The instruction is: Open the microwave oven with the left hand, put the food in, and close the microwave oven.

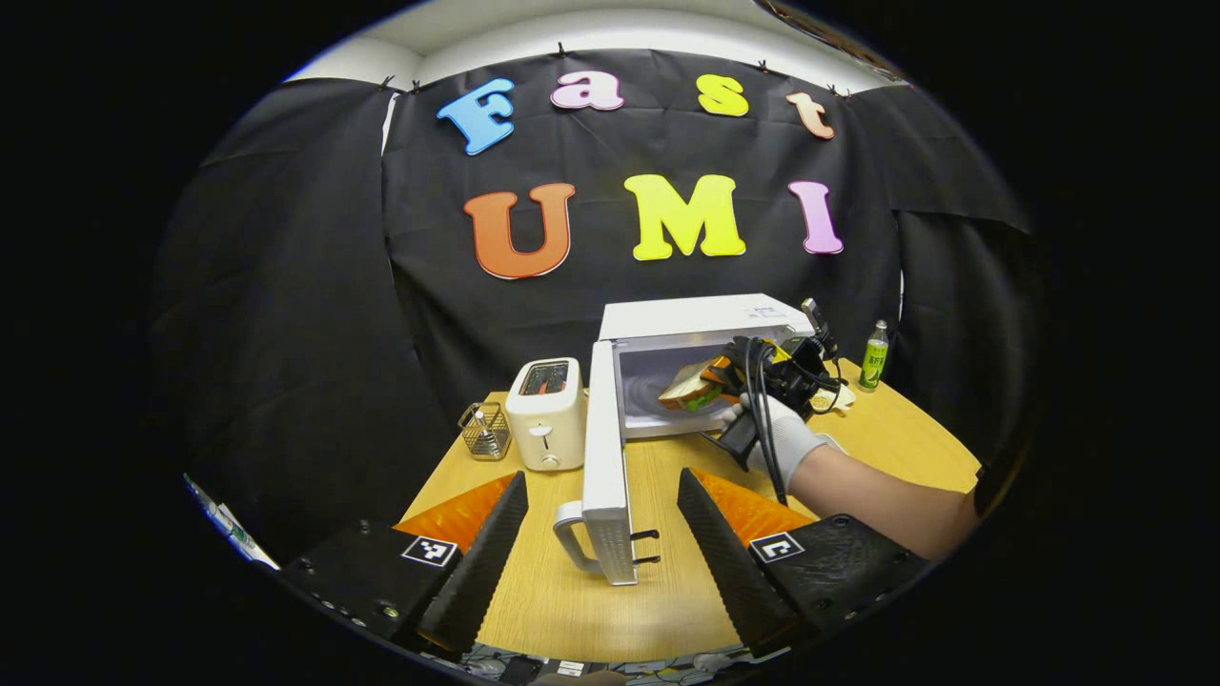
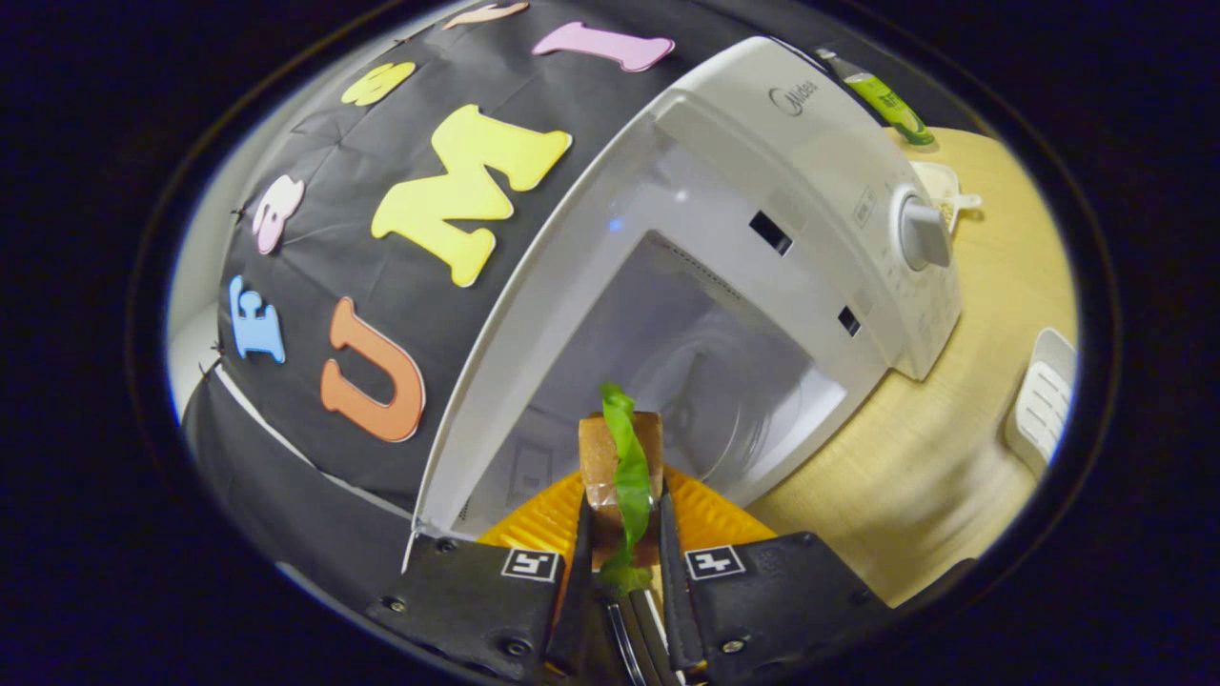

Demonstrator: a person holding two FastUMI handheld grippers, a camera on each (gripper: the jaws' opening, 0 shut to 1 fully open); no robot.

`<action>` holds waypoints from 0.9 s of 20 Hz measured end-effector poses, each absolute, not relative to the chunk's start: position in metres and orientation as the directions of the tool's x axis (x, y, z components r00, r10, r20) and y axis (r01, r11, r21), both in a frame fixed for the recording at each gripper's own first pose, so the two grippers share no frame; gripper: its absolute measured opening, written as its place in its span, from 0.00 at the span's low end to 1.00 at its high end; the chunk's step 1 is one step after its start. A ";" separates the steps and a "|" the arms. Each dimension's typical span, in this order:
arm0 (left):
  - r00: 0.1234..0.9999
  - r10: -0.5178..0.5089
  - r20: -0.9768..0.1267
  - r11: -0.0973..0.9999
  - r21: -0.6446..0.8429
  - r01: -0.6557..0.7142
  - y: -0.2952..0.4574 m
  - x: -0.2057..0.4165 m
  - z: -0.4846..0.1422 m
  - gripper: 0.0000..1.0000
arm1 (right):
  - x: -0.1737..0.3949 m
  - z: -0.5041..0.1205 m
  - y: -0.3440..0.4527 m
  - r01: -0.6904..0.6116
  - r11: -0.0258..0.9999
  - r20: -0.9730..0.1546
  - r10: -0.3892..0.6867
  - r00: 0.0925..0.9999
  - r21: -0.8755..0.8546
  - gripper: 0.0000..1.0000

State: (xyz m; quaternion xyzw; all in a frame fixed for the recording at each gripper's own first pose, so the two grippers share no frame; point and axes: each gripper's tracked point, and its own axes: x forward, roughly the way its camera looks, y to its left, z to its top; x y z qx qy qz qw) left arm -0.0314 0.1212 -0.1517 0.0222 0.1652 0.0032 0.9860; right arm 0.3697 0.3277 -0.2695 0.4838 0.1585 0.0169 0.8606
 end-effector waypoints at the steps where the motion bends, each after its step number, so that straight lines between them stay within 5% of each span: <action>1: 0.944 0.017 -0.330 0.999 0.047 -0.002 0.122 -0.032 -0.153 0.95 | 0.375 -0.274 0.333 0.136 0.533 -0.259 0.164 0.952 0.835 0.35; 3: 0.942 0.022 -0.334 0.998 0.055 -0.004 0.124 -0.032 -0.156 0.95 | 0.386 -0.278 0.341 0.131 0.514 -0.244 0.159 0.957 0.848 0.35; 4: 0.941 0.023 -0.337 0.998 0.057 -0.004 0.123 -0.029 -0.155 0.95 | 0.389 -0.286 0.347 0.134 0.520 -0.252 0.162 0.954 0.843 0.27; 6: 0.941 0.017 -0.337 0.998 0.059 0.003 0.122 -0.027 -0.154 0.95 | 0.393 -0.288 0.346 0.132 0.552 -0.247 0.139 0.959 0.823 0.35; 8: 0.942 0.011 -0.335 0.998 0.065 0.011 0.118 -0.026 -0.154 0.95 | 0.397 -0.292 0.345 0.117 0.639 -0.247 0.118 0.962 0.760 0.27; 9: 0.944 0.002 -0.330 0.998 0.067 0.021 0.116 -0.024 -0.152 0.95 | 0.397 -0.294 0.343 0.112 0.690 -0.248 0.100 0.964 0.715 0.39; 10: 0.945 0.001 -0.328 0.997 0.072 0.024 0.114 -0.022 -0.151 0.95 | 0.396 -0.296 0.340 0.109 0.750 -0.252 0.079 0.964 0.652 0.33; 11: 0.947 -0.001 -0.321 0.997 0.076 0.027 0.114 -0.021 -0.149 0.96 | 0.396 -0.296 0.334 0.113 0.805 -0.258 0.050 0.965 0.582 0.46; 12: 0.950 -0.003 -0.313 0.997 0.075 0.028 0.113 -0.020 -0.147 0.95 | 0.396 -0.298 0.329 0.117 0.853 -0.263 0.024 0.965 0.509 0.42; 15: 0.954 -0.007 -0.300 0.997 0.066 0.028 0.111 -0.018 -0.147 0.95 | 0.396 -0.289 0.322 0.106 0.932 -0.241 -0.021 0.970 0.347 0.72; 16: 0.954 -0.007 -0.299 0.998 0.063 0.027 0.112 -0.018 -0.148 0.95 | 0.397 -0.287 0.314 0.111 0.958 -0.225 -0.051 0.973 0.264 0.70; 17: 0.953 -0.006 -0.301 0.998 0.061 0.025 0.112 -0.018 -0.149 0.95 | 0.397 -0.282 0.309 0.103 0.975 -0.202 -0.062 0.977 0.196 0.89; 18: 0.955 -0.004 -0.298 0.998 0.062 0.024 0.112 -0.018 -0.147 0.96 | 0.396 -0.275 0.308 0.090 0.983 -0.181 -0.060 0.982 0.161 0.95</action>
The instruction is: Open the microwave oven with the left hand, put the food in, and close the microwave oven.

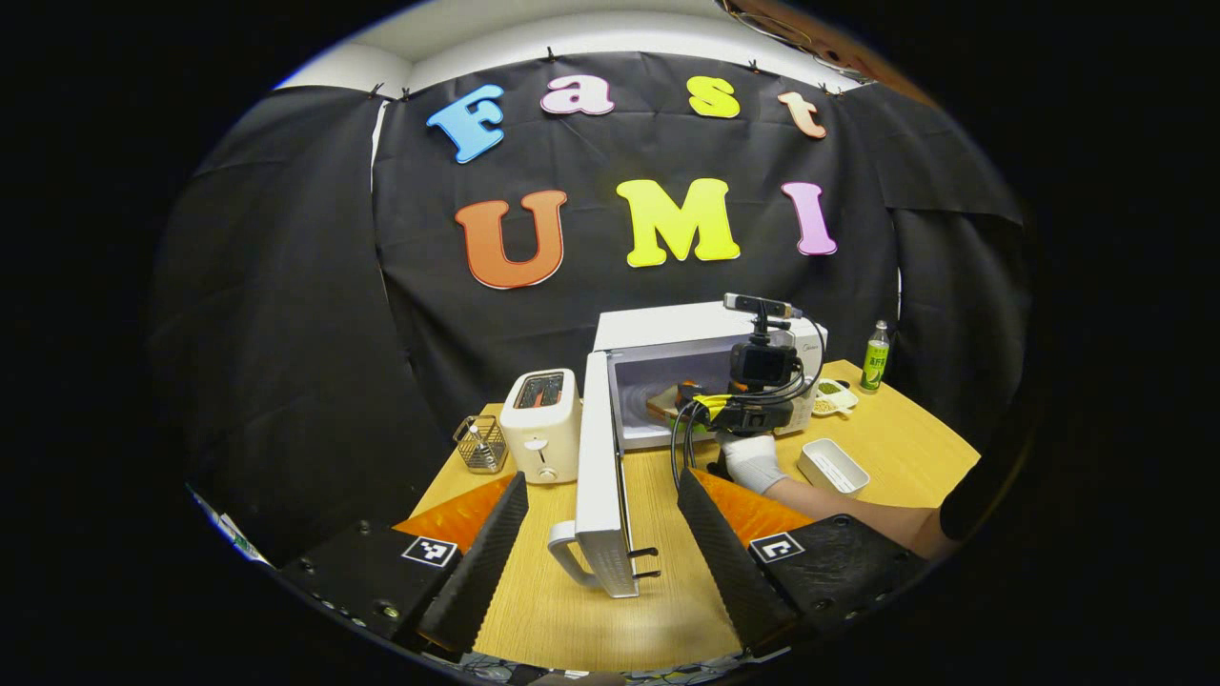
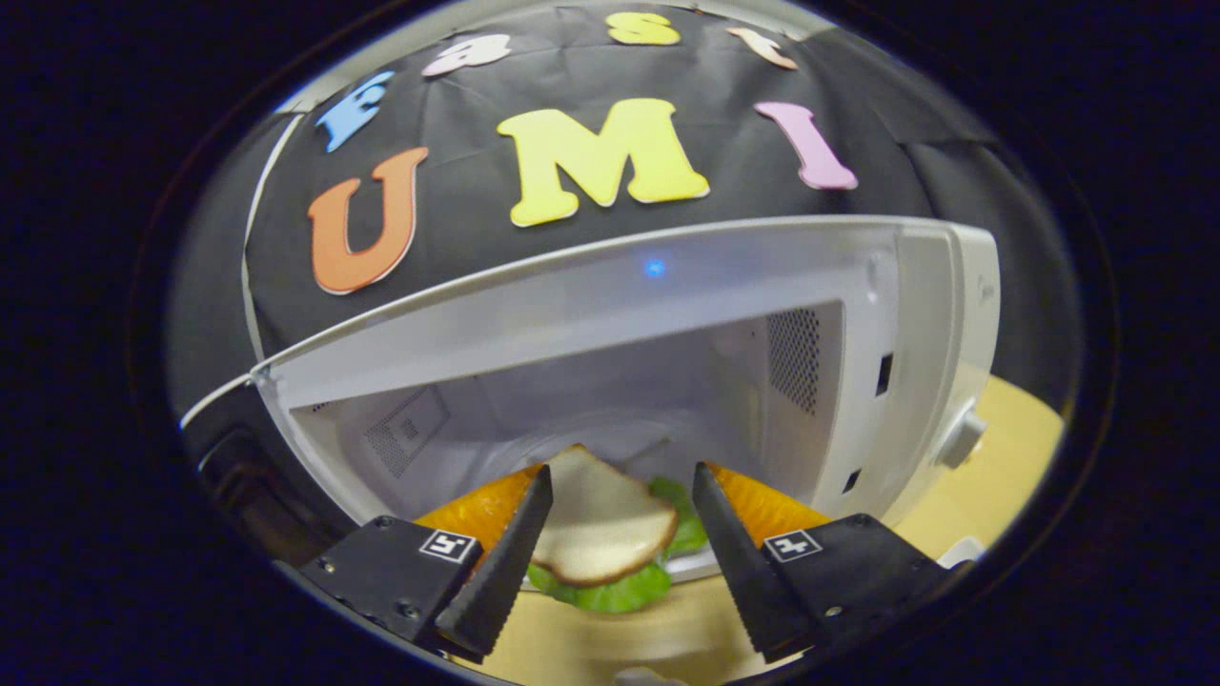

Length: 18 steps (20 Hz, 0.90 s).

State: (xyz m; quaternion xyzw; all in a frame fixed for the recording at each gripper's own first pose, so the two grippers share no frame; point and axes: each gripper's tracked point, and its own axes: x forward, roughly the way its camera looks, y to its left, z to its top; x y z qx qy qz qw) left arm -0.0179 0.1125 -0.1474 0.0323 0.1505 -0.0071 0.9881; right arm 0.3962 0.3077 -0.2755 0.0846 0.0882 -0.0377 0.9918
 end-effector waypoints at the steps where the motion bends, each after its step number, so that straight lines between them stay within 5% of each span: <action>1: 0.957 0.000 -0.291 0.998 0.063 0.019 0.114 -0.019 -0.147 0.96 | 0.395 -0.274 0.310 0.070 0.986 -0.177 -0.043 0.983 0.149 0.99; 2: 0.957 0.006 -0.289 0.998 0.061 0.013 0.116 -0.018 -0.147 0.96 | 0.393 -0.272 0.311 0.048 0.988 -0.179 -0.021 0.984 0.146 0.92; 4: 0.959 0.014 -0.284 0.999 0.049 0.000 0.119 -0.020 -0.147 0.95 | 0.384 -0.265 0.308 0.035 0.991 -0.176 -0.012 0.984 0.126 0.98; 15: 0.972 0.071 -0.225 0.997 0.026 -0.067 0.145 -0.023 -0.131 0.96 | 0.293 -0.171 0.260 -0.112 0.993 -0.143 0.118 0.983 0.049 0.98; 17: 0.973 0.081 -0.217 0.997 0.012 -0.080 0.151 -0.022 -0.131 0.95 | 0.268 -0.154 0.248 -0.133 0.991 -0.143 0.136 0.980 0.030 0.92; 18: 0.972 0.088 -0.218 0.996 0.009 -0.088 0.154 -0.024 -0.133 0.96 | 0.254 -0.144 0.237 -0.141 0.990 -0.145 0.141 0.979 0.015 0.98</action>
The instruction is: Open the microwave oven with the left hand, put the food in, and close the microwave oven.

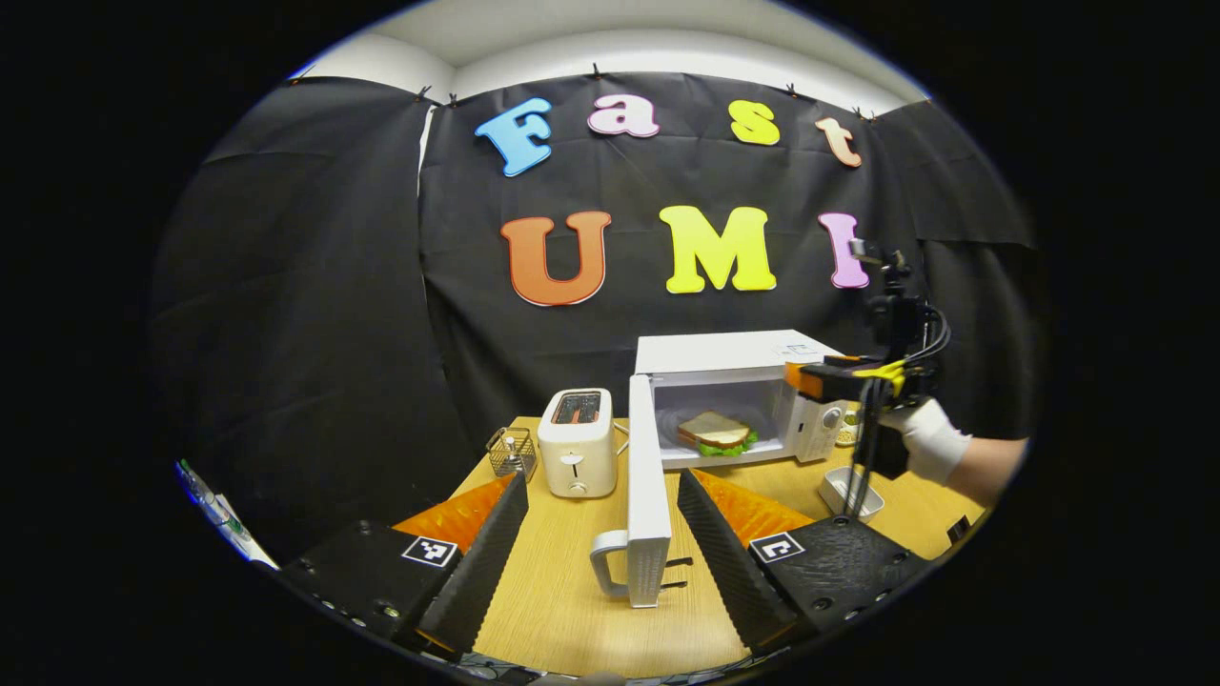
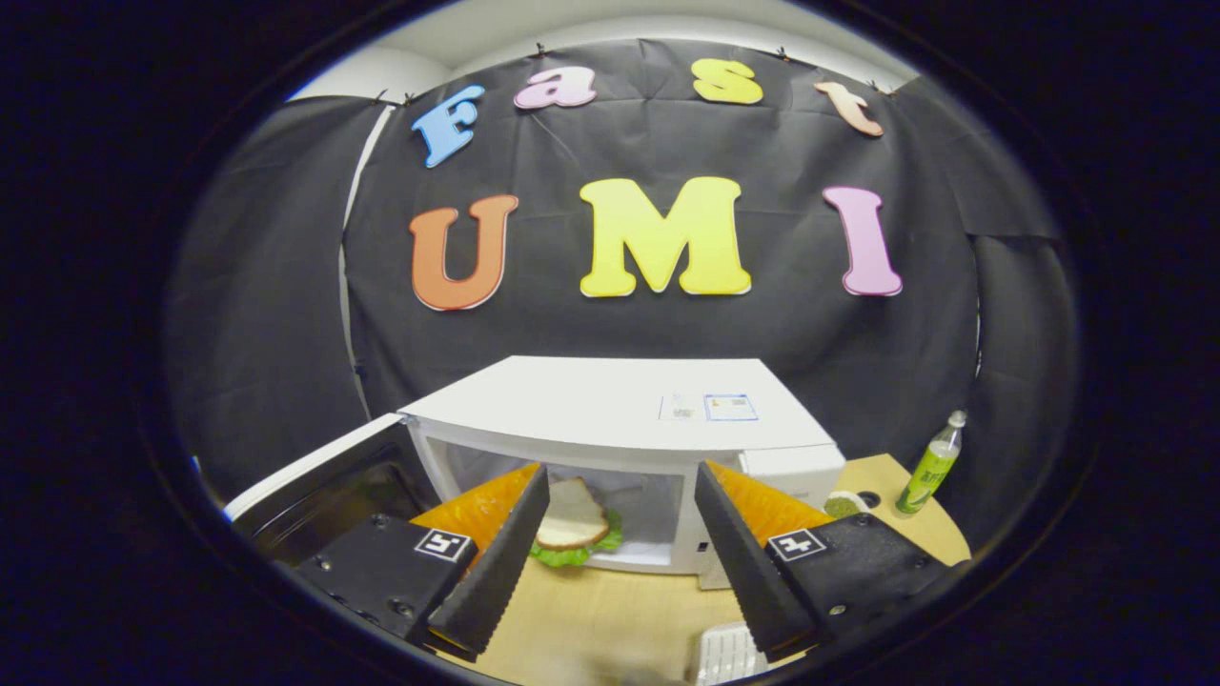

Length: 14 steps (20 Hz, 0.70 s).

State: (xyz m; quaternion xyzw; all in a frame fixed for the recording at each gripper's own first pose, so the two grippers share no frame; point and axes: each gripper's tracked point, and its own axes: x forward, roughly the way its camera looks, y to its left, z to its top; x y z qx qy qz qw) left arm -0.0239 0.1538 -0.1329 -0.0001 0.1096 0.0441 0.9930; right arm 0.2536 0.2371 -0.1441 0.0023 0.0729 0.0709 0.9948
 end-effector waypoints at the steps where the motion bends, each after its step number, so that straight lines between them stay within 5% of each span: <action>1: 0.972 0.096 -0.213 0.995 0.009 -0.096 0.158 -0.025 -0.133 0.95 | 0.240 -0.133 0.228 -0.149 0.989 -0.139 0.148 0.979 0.000 0.98; 3: 0.972 0.108 -0.206 0.994 0.003 -0.110 0.165 -0.027 -0.134 0.96 | 0.212 -0.111 0.207 -0.154 0.988 -0.127 0.149 0.981 -0.027 0.92; 5: 0.972 0.120 -0.200 0.992 -0.002 -0.123 0.173 -0.027 -0.135 0.96 | 0.187 -0.089 0.187 -0.154 0.987 -0.112 0.149 0.982 -0.037 0.98; 14: 0.971 0.149 -0.185 0.989 0.008 -0.151 0.191 -0.020 -0.148 0.95 | 0.100 -0.026 0.117 -0.107 0.994 -0.074 0.104 0.992 -0.033 0.98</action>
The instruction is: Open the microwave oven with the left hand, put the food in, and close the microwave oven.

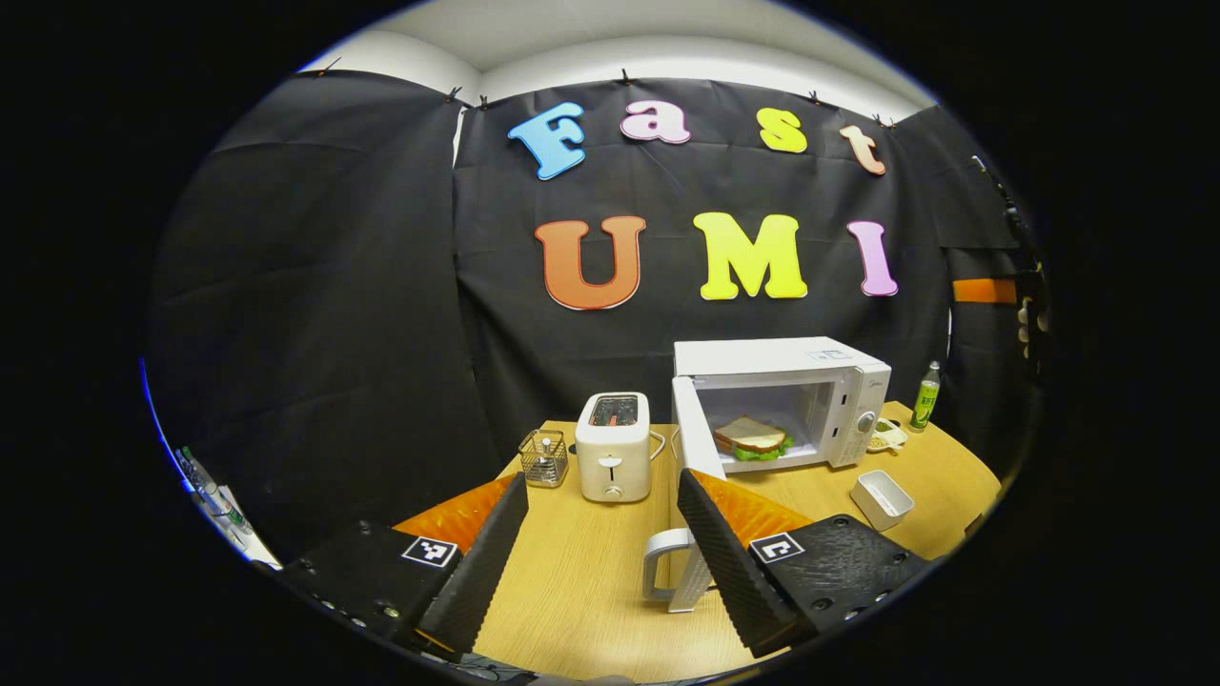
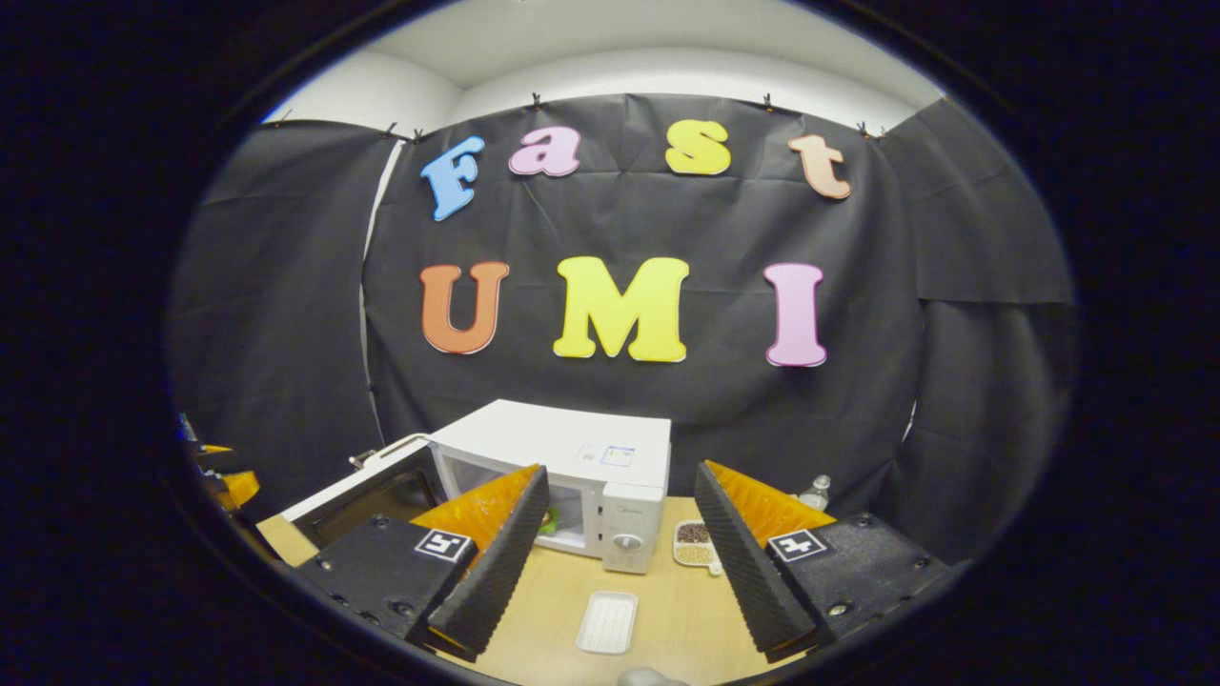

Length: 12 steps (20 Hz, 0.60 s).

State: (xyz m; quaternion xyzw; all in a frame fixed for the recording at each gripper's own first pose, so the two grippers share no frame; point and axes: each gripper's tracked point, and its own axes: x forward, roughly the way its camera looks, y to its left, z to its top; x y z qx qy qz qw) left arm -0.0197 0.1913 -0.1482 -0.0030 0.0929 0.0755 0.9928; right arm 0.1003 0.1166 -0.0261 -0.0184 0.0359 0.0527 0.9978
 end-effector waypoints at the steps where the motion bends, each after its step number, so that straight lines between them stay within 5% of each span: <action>1: 0.972 0.149 -0.181 0.989 0.008 -0.150 0.193 -0.018 -0.149 0.96 | 0.093 -0.022 0.110 -0.097 0.995 -0.068 0.094 0.993 -0.039 0.98; 5: 0.971 0.147 -0.190 0.989 -0.003 -0.150 0.197 -0.010 -0.159 0.89 | 0.075 -0.021 0.094 -0.072 0.997 -0.078 0.069 0.995 -0.039 0.98; 11: 0.962 0.175 -0.212 0.985 0.028 -0.173 0.214 0.000 -0.192 0.07 | 0.060 -0.022 0.071 -0.030 0.999 -0.103 0.028 0.994 -0.013 0.98; 12: 0.960 0.164 -0.228 0.986 0.022 -0.164 0.212 0.002 -0.202 0.08 | 0.058 -0.022 0.069 -0.024 1.000 -0.107 0.022 0.994 -0.017 0.98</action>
